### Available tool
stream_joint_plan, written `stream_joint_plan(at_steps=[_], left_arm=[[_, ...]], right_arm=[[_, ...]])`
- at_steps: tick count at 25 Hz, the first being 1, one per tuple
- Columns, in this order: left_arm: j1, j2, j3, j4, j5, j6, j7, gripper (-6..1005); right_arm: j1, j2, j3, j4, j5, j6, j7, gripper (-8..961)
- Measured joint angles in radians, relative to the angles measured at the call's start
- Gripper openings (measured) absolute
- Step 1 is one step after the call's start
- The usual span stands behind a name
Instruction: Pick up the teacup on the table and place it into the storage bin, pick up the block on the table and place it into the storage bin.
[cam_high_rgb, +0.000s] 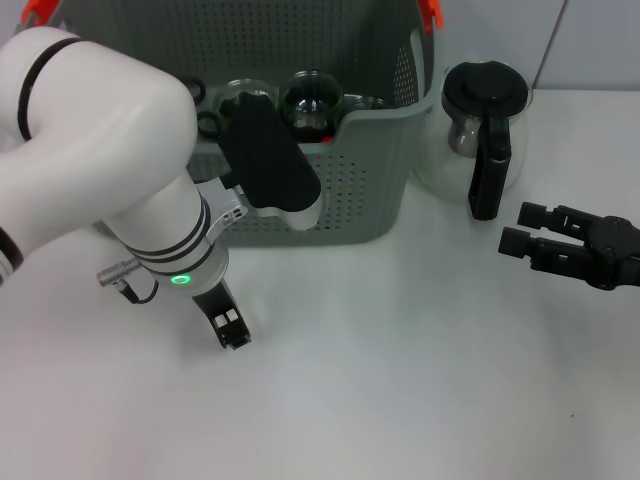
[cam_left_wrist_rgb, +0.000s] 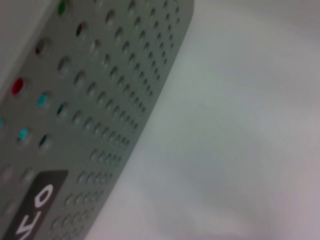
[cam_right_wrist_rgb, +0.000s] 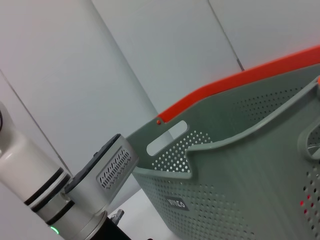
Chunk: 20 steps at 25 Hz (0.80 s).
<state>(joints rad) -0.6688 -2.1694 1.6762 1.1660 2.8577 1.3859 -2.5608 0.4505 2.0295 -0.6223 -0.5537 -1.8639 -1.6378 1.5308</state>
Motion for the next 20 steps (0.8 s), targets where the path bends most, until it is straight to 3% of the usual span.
stream_joint_plan(at_steps=[5, 10, 15, 20], left_arm=[[0.022, 0.000, -0.018, 0.096, -0.010, 0.065, 0.014, 415], [0.065, -0.002, -0.150, 0.311, -0.093, 0.212, 0.089, 415], [0.074, 0.001, -0.430, 0.455, -0.278, 0.384, 0.203, 415], [0.041, 0.014, -0.764, 0.482, -0.508, 0.461, 0.273, 416]], right_arm=[[-0.001, -0.001, 0.001, 0.000, 0.000, -0.002, 0.000, 884], [0.001, -0.002, 0.001, 0.000, 0.001, -0.002, 0.000, 884], [0.002, -0.003, 0.001, 0.000, 0.003, -0.002, 0.000, 885], [0.003, -0.003, 0.001, 0.000, 0.005, -0.002, 0.000, 884]])
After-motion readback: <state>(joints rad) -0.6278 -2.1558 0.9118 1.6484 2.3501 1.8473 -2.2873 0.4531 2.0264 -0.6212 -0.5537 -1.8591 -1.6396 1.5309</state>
